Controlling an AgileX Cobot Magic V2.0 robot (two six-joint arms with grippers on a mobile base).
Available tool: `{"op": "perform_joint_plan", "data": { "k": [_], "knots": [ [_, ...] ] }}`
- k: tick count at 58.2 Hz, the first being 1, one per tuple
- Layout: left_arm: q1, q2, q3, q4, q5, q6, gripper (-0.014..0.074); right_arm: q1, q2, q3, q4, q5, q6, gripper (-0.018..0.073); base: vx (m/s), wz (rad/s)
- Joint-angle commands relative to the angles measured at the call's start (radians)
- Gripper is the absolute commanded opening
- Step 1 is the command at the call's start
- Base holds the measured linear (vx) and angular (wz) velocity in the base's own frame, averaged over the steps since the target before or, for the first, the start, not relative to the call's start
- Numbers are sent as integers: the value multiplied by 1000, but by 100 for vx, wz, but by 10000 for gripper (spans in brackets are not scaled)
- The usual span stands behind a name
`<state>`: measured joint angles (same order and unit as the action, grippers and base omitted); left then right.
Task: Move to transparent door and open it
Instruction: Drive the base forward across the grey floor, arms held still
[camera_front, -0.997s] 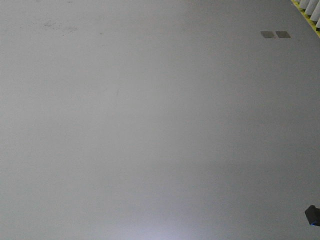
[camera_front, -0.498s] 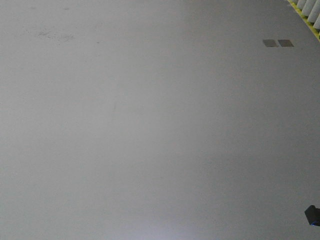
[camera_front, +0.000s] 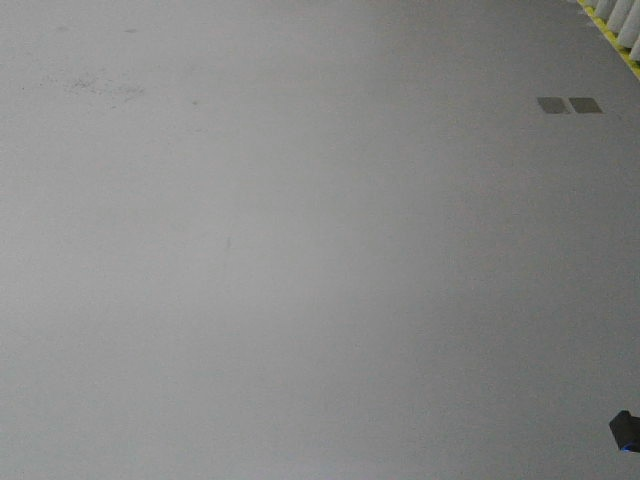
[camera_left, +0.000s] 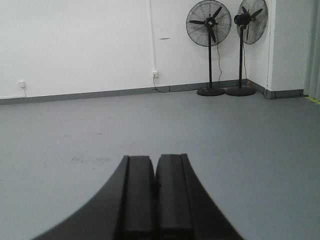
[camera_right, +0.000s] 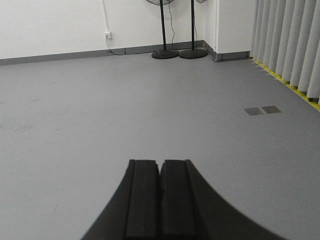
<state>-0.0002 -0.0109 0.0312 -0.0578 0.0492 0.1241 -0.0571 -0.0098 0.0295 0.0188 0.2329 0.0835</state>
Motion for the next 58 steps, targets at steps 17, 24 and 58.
{"op": "perform_joint_plan", "data": {
  "k": [17, 24, 58],
  "knots": [
    [2, -13, 15, -9, -82, -9, -6, -4, -18, 5, -1, -81, -9, -6, 38, 6],
    [2, -13, 15, -9, -82, -9, -6, -4, -18, 5, -1, -80, -9, -6, 39, 3],
    [1, -13, 15, -9, -82, -9, -6, -4, -18, 5, -1, -80, -9, -6, 41, 16]
  ]
}}
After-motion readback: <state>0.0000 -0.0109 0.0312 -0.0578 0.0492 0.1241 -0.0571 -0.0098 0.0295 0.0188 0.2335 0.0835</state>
